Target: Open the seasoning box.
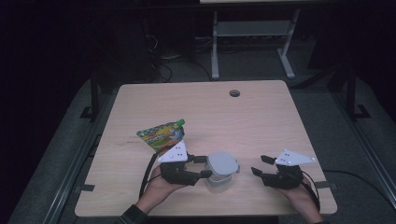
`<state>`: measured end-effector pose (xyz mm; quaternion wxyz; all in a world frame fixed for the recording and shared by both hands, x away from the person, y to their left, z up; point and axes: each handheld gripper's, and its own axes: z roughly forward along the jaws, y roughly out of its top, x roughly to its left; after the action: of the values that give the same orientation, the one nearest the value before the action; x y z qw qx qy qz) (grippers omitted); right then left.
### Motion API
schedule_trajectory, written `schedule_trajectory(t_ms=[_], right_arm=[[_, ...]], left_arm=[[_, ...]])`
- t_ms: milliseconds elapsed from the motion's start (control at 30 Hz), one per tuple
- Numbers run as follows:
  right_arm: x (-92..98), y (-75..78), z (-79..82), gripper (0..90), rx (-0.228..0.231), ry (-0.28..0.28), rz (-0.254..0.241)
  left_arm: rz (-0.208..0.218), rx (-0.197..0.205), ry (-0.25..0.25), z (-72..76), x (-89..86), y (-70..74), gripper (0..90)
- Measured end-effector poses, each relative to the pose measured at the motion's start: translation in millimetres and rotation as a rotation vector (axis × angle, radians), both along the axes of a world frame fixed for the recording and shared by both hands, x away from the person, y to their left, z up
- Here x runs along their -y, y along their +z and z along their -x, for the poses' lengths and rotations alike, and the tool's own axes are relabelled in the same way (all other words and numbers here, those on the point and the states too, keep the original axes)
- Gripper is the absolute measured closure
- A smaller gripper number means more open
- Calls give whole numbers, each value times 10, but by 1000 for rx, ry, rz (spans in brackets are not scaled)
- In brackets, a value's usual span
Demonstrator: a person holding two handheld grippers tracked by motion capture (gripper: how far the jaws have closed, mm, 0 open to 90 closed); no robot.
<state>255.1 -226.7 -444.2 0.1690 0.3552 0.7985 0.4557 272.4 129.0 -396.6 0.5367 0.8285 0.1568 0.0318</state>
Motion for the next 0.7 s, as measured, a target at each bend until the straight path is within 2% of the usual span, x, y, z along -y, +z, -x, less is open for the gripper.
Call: schedule_trajectory(t_ms=[167,233,267,300,333,367,533,700], right_arm=[[-1,-1,-1,395,0,0,0],[-2,-1,-1,395,0,1,0],[-2,-1,-1,395,0,1,0],[-2,-1,-1,395,-1,0,0],[-2,-1,-1,395,-1,0,0],[-3,-1,-1,395,-1,1,0],[-4,0,1,395,-1,1,0],[-1,-3,0,395,-1,1,0]], left_arm=[[0,-4,-2,-3,-9,15,612],[4,-4,-2,1,-14,27,698],[2,-3,-4,0,-18,33,698],[1,-2,-7,-2,-21,37,754],[5,-5,-6,-3,-19,41,754],[3,-2,-10,-9,-19,44,811],[-5,10,-22,-9,2,76,894],[0,13,-30,-20,15,104,897]])
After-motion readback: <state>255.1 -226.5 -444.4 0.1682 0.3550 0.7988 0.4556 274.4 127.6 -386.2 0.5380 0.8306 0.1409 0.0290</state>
